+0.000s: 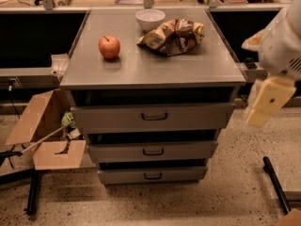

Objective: Open bottom drawer

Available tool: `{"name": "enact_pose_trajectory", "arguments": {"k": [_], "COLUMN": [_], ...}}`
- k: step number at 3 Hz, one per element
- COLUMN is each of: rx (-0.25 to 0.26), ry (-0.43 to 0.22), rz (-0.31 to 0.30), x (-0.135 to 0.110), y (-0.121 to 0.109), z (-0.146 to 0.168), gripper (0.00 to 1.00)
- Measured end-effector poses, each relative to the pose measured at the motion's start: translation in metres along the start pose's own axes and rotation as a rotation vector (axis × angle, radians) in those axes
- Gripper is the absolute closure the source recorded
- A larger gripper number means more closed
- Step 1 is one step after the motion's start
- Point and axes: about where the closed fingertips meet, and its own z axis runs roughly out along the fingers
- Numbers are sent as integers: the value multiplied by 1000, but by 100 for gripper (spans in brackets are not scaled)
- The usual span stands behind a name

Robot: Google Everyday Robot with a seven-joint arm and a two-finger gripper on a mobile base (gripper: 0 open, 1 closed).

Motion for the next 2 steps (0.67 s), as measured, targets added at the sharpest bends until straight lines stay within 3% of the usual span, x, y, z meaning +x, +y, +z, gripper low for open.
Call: {"name": "enact_pose_trajectory", "arguments": {"k": [1,2], "rx": [-41,-175], "ry": [-57,-57], "rz": [-102,-136], "x": [-42,-51], "y": [47,100], "z": [78,158], "gripper": [0,0]}}
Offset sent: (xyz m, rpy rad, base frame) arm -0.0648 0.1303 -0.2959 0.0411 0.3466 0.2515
